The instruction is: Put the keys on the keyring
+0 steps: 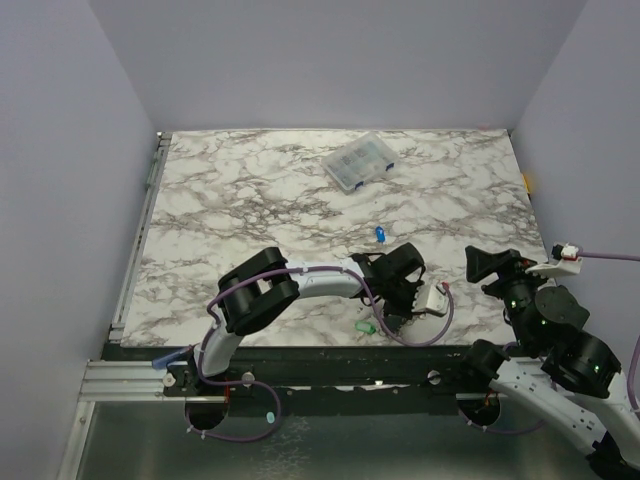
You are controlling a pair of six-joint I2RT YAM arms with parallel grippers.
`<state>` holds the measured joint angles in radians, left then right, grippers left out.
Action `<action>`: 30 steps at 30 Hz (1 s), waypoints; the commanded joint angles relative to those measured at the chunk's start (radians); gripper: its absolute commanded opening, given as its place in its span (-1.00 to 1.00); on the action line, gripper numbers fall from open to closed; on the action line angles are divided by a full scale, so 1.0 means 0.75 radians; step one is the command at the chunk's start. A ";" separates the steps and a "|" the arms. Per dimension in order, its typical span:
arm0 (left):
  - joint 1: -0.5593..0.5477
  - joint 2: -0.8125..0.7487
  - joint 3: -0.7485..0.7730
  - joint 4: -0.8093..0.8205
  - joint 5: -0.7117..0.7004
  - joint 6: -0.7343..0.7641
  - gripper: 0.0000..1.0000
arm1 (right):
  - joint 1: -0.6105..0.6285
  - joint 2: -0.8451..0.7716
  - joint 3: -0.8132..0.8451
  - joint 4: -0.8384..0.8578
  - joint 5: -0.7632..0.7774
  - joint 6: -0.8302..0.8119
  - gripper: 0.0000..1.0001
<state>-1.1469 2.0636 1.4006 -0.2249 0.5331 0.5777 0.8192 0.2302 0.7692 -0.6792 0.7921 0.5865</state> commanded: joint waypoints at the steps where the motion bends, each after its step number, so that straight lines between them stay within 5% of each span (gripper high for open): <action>1: -0.009 0.025 -0.008 -0.068 0.082 0.078 -1.00 | 0.006 -0.005 0.033 -0.027 0.027 0.002 0.46; 16: 0.121 -0.393 -0.192 0.169 0.303 -0.083 -1.00 | 0.007 0.005 0.020 0.146 -0.077 -0.088 0.46; 30: 0.315 -0.904 -0.673 1.133 0.566 -0.662 -1.00 | 0.007 -0.023 -0.152 0.645 -0.610 -0.367 0.45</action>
<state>-0.9268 1.4769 0.9642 0.3286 0.8536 0.2363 0.8192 0.2291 0.6930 -0.3504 0.5209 0.4091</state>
